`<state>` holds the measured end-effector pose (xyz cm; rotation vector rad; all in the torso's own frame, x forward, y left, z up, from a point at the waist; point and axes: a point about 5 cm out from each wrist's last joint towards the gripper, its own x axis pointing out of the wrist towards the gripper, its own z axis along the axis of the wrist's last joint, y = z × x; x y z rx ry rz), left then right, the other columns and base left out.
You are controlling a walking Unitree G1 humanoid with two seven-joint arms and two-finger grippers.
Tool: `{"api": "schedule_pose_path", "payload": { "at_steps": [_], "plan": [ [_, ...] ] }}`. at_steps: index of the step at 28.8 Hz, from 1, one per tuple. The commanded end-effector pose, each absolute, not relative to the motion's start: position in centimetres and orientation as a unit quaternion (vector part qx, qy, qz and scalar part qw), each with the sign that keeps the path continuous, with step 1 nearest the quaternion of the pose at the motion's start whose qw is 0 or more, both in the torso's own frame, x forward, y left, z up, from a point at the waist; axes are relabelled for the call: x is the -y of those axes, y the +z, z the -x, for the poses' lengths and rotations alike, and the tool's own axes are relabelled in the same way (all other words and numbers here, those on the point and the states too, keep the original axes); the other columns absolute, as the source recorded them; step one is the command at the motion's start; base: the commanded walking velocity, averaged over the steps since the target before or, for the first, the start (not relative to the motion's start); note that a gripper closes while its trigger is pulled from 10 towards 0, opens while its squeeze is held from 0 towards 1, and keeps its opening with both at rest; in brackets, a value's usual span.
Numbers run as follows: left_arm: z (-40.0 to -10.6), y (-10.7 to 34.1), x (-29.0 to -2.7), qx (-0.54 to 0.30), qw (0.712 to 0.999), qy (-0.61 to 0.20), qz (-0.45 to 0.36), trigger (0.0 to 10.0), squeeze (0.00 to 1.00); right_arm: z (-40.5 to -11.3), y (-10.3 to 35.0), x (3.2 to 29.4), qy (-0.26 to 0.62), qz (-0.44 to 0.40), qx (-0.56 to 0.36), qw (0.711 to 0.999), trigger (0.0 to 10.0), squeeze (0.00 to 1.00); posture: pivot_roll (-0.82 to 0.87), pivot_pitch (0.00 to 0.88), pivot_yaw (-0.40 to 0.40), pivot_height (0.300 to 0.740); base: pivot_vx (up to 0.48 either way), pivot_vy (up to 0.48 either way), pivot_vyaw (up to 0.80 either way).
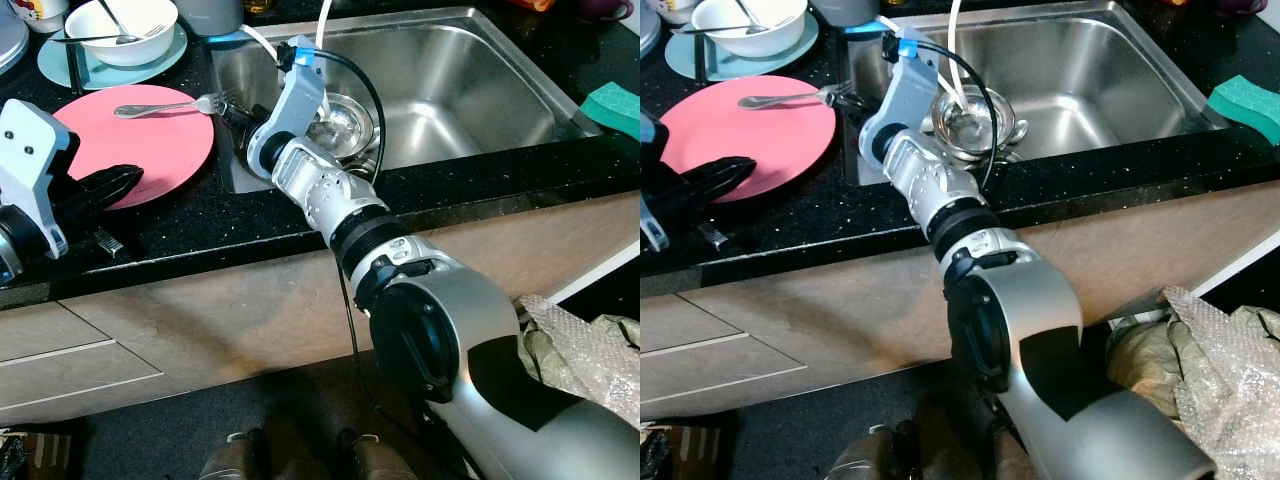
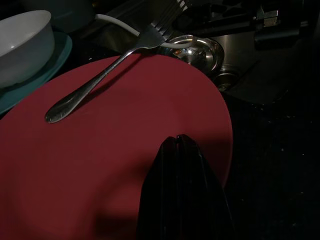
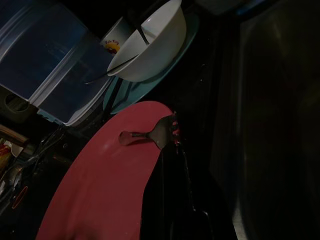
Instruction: Kitchen organization
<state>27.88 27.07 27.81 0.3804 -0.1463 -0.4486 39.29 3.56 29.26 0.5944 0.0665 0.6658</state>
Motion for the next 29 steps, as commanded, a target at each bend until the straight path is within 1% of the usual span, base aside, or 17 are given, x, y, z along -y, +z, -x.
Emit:
{"api": "schedule_pose_path", "payload": {
  "at_steps": [1, 5, 8, 11, 12, 16, 17, 24, 28, 29],
  "plan": [
    [-27.8, 27.8, -27.1, 0.068, 0.953, -0.224, -0.194, 10.0, 0.00, -39.1, 29.4, -4.1, 0.326, -0.289, -0.033, 0.899, 0.0, 0.00, 0.10, 0.249, -0.018, 0.740, 0.000, 0.000, 0.00],
    [-27.9, 27.9, -27.1, 0.071, 0.952, -0.224, -0.195, 10.0, 0.00, -39.2, 29.9, -3.9, 0.323, -0.295, -0.027, 0.899, 0.0, 0.00, 0.10, 0.245, -0.015, 0.740, 0.000, 0.000, 0.00],
    [-28.0, 28.1, -27.1, 0.076, 0.951, -0.225, -0.197, 10.0, 0.00, -39.5, 30.7, -3.2, 0.315, -0.310, -0.015, 0.897, 0.0, 0.00, 0.10, 0.239, -0.012, 0.740, 0.000, 0.000, 0.00],
    [-28.2, 28.4, -26.9, 0.081, 0.950, -0.227, -0.197, 10.0, 0.00, -40.1, 32.2, -1.6, 0.298, -0.342, 0.008, 0.891, 0.0, 0.00, 0.09, 0.231, -0.004, 0.740, 0.000, 0.000, 0.00],
    [-28.2, 28.4, -26.9, 0.081, 0.950, -0.227, -0.197, 10.0, 0.00, -40.1, 32.2, -1.6, 0.298, -0.342, 0.008, 0.891, 0.0, 0.00, 0.09, 0.231, -0.004, 0.740, 0.000, 0.000, 0.00],
    [-28.3, 28.4, -26.7, 0.084, 0.949, -0.230, -0.197, 10.0, 0.00, -40.7, 32.8, 0.1, 0.280, -0.354, 0.024, 0.892, 0.0, 0.00, 0.09, 0.226, 0.001, 0.740, 0.000, 0.000, 0.00],
    [-28.3, 28.4, -26.7, 0.084, 0.949, -0.230, -0.197, 10.0, 0.00, -40.7, 32.8, 0.1, 0.280, -0.354, 0.024, 0.892, 0.0, 0.00, 0.09, 0.226, 0.001, 0.740, 0.000, 0.000, 0.00],
    [-28.7, 28.8, -26.4, 0.090, 0.946, -0.239, -0.200, 10.0, 0.00, -41.8, 33.8, 4.5, 0.237, -0.385, 0.056, 0.890, 0.0, 0.00, 0.09, 0.220, 0.013, 0.740, 0.000, 0.000, 0.00],
    [-29.1, 29.3, -25.7, 0.099, 0.941, -0.251, -0.203, 10.0, 0.00, -42.3, 34.6, 7.4, 0.206, -0.391, 0.082, 0.893, 0.0, 0.00, 0.09, 0.217, 0.019, 0.740, 0.000, 0.000, 0.00],
    [-29.1, 29.3, -25.7, 0.099, 0.941, -0.251, -0.203, 10.0, 0.00, -42.3, 34.6, 7.4, 0.206, -0.391, 0.082, 0.893, 0.0, 0.00, 0.09, 0.217, 0.019, 0.740, 0.000, 0.000, 0.00]
  ]
}}
